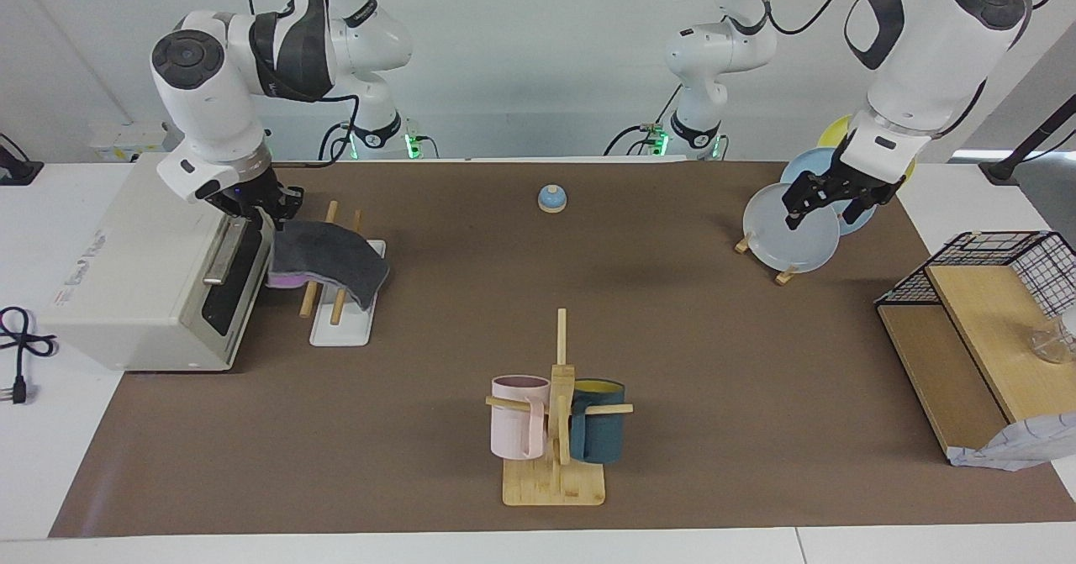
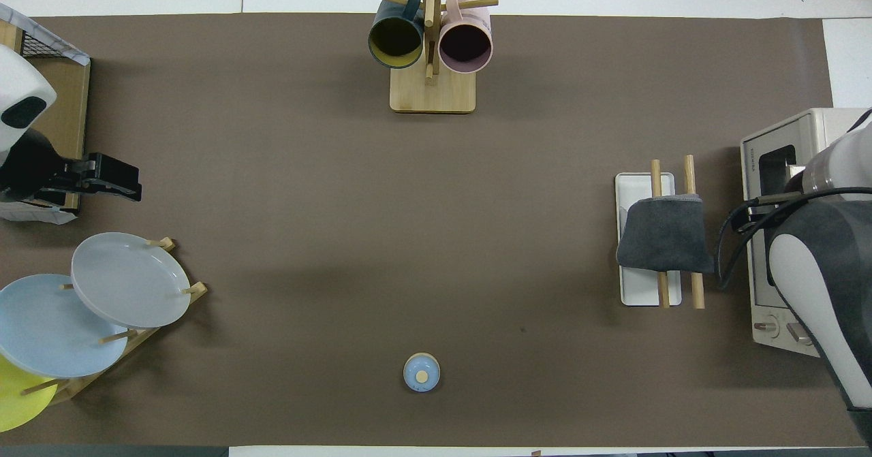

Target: Fold towel and hang on rack

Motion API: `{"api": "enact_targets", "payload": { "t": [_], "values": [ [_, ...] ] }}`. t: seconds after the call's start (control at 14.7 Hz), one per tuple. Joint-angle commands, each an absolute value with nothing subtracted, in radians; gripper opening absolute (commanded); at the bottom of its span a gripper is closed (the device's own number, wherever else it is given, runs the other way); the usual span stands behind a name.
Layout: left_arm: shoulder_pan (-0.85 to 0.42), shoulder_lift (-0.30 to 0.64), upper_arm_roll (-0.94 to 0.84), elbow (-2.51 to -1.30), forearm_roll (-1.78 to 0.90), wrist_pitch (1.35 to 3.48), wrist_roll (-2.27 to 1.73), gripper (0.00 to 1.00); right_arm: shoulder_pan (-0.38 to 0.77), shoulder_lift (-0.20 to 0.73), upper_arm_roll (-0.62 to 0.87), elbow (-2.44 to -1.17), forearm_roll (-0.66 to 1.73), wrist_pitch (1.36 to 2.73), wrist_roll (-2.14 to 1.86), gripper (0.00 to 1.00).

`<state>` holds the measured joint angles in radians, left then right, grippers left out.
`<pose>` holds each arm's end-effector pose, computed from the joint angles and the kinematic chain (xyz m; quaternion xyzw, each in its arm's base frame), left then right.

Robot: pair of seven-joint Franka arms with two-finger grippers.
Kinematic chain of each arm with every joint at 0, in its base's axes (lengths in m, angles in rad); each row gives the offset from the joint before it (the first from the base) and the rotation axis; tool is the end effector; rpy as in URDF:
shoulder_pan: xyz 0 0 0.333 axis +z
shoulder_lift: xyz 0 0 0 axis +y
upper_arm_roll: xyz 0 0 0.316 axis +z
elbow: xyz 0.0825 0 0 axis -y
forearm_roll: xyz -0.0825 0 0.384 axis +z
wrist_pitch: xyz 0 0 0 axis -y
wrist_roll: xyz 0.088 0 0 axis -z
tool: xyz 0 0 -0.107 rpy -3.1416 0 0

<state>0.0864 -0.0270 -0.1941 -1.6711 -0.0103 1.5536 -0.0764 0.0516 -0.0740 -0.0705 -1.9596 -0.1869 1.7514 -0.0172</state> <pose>0.5377 -0.0606 0.5905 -0.9988 0.0153 0.0455 0.0016 0.5226 -0.0273 0.4973 0.9936 0.0223 -0.0684 0.0867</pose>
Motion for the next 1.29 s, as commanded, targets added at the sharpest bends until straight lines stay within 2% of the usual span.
{"api": "enact_targets", "payload": {
  "t": [0.0, 0.27, 0.54, 0.88, 1.22],
  "values": [
    [0.072, -0.097, -0.189, -1.766, 0.012, 1.563, -0.058, 1.00, 0.041, -0.101, -0.063, -1.962, -0.190, 1.747, -0.034, 1.00],
    [0.045, -0.049, -0.173, -1.697, 0.008, 1.617, -0.052, 1.00, 0.028, -0.081, -0.067, -1.798, -0.094, 1.646, -0.031, 1.00],
    [0.043, -0.041, -0.163, -1.698, 0.009, 1.615, -0.035, 1.00, 0.015, -0.063, -0.067, -1.685, -0.071, 1.576, -0.021, 1.00],
    [0.043, -0.043, -0.166, -1.698, 0.014, 1.626, -0.015, 1.00, 0.017, -0.054, -0.064, -1.672, -0.081, 1.560, -0.020, 1.00],
    [0.057, -0.055, -0.167, -1.703, 0.014, 1.631, -0.014, 1.00, 0.057, 0.004, -0.097, -1.631, -0.083, 1.543, -0.021, 1.00]
  ]
}}
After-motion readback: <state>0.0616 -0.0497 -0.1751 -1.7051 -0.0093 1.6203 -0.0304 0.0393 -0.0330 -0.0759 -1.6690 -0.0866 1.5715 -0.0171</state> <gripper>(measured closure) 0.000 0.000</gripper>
